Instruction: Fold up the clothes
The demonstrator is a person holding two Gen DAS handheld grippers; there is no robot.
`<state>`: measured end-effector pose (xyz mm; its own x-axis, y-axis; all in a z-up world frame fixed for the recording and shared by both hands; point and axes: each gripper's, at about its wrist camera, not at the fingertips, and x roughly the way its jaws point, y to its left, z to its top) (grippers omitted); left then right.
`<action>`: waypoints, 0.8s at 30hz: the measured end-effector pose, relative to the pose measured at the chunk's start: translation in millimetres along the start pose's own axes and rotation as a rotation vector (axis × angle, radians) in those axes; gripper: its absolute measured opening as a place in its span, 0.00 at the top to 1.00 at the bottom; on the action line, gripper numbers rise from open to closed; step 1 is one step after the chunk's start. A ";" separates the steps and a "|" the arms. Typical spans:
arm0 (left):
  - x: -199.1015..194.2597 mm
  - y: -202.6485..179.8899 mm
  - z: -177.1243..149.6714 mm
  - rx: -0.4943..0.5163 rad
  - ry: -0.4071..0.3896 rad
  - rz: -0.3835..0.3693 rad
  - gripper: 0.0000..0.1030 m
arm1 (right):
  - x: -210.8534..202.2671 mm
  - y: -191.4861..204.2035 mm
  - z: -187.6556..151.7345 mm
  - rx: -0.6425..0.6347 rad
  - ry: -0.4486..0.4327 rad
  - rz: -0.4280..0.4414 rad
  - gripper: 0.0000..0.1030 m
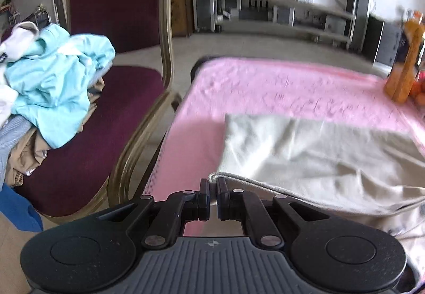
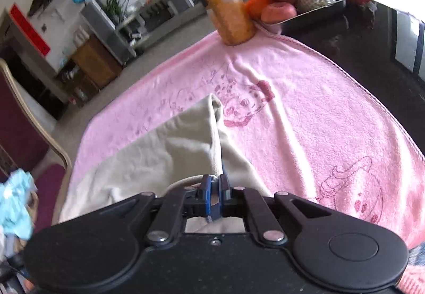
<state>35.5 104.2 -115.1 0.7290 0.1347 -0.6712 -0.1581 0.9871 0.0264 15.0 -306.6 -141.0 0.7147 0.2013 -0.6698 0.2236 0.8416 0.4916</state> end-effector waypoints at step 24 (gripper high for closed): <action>25.5 75.4 -34.2 -0.409 0.254 -0.169 0.74 | -14.3 -33.0 -23.7 0.068 -0.026 0.094 0.67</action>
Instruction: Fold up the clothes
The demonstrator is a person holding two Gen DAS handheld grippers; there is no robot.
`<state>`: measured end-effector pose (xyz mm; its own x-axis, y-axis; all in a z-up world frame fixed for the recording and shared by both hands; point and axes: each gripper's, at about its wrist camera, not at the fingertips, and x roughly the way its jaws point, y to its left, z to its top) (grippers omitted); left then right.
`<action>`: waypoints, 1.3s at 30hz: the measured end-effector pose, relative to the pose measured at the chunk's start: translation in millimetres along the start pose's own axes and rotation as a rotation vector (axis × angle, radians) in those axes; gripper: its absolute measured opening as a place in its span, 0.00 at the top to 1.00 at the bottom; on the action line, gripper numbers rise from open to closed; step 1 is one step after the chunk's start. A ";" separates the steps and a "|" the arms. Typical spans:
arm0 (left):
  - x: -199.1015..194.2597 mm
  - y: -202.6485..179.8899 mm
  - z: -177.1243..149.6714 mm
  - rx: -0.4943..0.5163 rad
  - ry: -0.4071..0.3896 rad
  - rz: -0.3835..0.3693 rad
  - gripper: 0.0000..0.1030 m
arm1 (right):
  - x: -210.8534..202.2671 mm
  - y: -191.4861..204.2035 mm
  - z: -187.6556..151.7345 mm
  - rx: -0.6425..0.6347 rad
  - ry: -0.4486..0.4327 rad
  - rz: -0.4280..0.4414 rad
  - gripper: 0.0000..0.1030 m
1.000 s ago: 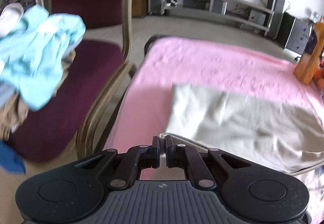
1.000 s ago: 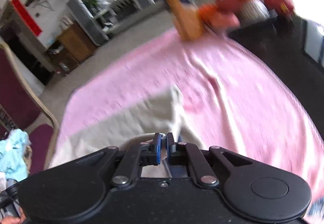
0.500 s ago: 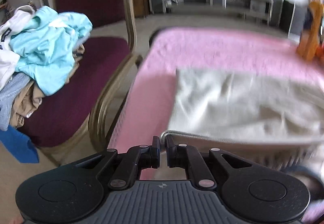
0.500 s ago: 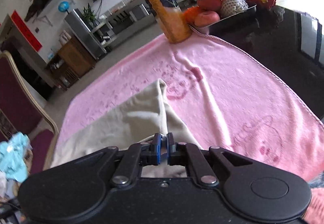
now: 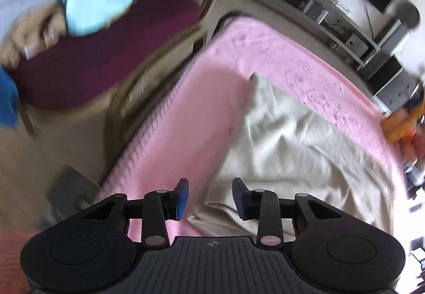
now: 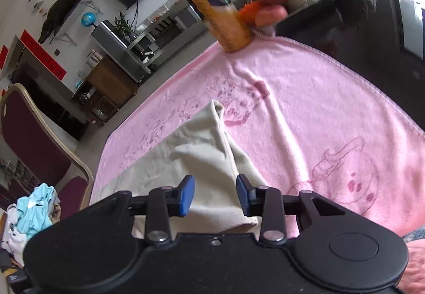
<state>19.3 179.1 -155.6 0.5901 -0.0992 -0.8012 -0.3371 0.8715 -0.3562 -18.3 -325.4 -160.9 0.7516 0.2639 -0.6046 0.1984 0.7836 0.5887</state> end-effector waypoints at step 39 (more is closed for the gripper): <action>12.3 -33.6 -18.3 0.225 -0.028 0.091 0.85 | 33.9 4.0 -10.1 -0.029 0.120 -0.120 0.92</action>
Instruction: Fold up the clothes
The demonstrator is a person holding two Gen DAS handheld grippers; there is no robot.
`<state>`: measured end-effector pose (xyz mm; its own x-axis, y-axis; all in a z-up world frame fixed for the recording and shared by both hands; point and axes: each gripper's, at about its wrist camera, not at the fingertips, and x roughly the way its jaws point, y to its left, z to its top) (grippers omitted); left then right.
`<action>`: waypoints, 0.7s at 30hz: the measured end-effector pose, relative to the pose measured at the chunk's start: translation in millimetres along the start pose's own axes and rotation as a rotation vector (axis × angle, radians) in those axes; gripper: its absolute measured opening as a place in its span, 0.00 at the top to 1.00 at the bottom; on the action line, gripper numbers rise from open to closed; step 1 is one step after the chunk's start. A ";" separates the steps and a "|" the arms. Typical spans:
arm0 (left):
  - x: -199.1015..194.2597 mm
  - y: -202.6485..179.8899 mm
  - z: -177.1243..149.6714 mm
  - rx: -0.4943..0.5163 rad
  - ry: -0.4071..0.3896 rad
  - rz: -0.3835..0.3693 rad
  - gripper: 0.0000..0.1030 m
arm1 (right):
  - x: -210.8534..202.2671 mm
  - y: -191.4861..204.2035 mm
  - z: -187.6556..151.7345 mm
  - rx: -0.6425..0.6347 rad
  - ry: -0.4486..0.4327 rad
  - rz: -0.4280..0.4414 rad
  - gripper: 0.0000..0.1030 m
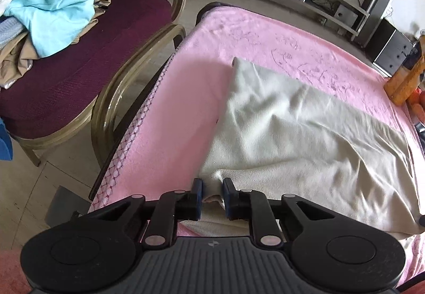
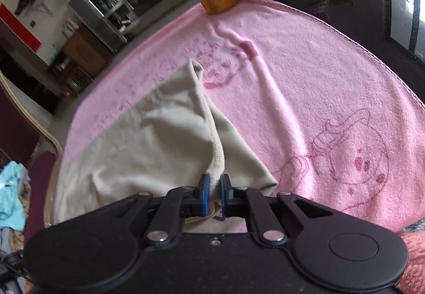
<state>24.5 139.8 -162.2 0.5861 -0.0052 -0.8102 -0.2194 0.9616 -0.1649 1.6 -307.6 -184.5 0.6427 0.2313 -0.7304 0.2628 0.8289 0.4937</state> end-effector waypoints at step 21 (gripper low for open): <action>-7.3 -37.1 -17.7 0.277 0.064 0.195 0.86 | 1.6 19.9 5.4 -0.123 0.099 -0.188 0.94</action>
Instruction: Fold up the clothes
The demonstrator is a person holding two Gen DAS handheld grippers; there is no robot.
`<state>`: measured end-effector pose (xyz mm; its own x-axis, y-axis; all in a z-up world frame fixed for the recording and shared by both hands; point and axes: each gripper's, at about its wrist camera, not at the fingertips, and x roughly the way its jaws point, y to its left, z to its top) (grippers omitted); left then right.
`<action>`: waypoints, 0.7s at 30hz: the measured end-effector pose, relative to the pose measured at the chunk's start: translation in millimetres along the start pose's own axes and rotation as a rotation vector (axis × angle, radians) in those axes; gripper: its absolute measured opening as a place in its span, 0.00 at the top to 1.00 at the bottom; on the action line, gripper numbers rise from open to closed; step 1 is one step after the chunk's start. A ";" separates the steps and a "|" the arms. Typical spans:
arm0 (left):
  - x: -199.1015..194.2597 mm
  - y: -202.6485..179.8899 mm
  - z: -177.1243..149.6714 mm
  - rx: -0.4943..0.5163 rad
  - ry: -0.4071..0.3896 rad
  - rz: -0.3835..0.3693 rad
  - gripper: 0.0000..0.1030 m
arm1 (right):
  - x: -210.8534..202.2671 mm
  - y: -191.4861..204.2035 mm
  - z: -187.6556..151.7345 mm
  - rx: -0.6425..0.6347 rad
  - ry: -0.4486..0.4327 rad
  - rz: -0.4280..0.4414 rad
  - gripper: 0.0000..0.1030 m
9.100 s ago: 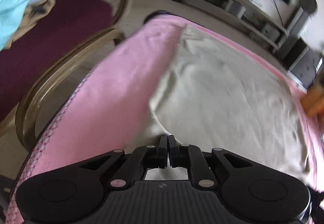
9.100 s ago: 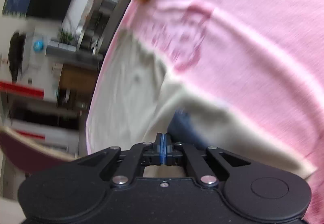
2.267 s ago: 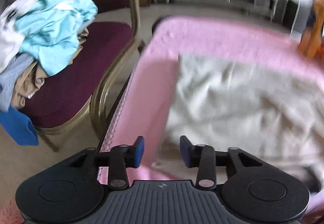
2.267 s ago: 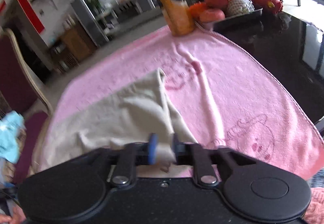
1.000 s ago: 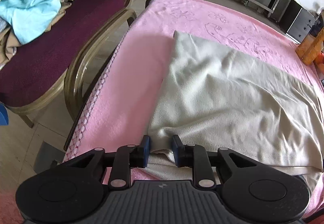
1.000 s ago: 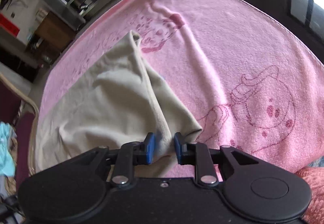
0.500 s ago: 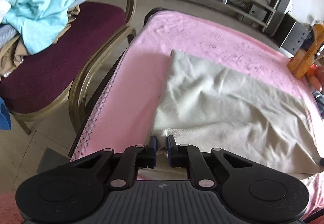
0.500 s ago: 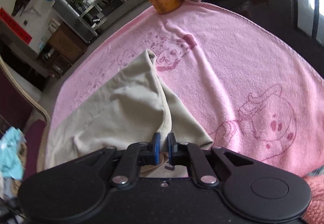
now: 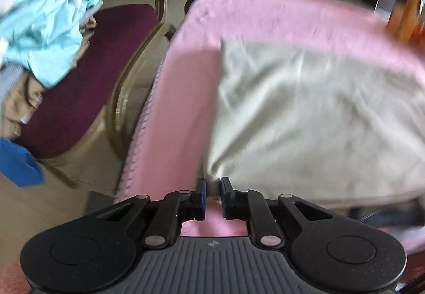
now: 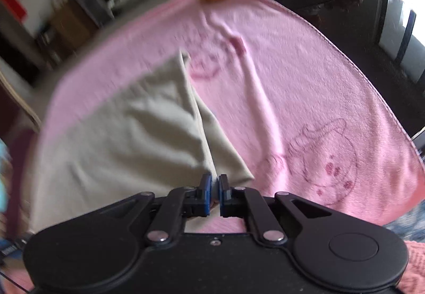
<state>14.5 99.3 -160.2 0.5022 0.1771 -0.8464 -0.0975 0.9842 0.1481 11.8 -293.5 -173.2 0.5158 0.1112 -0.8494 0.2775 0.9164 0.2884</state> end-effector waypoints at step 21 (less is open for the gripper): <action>-5.2 -27.7 -4.9 0.103 -0.068 -0.250 0.76 | 10.5 85.7 -35.6 -0.317 0.092 0.468 0.81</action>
<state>10.4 71.1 -162.4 0.5563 -0.0749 -0.8276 0.1230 0.9924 -0.0071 12.1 -200.1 -173.2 0.4487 0.5526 -0.7023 -0.2275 0.8306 0.5083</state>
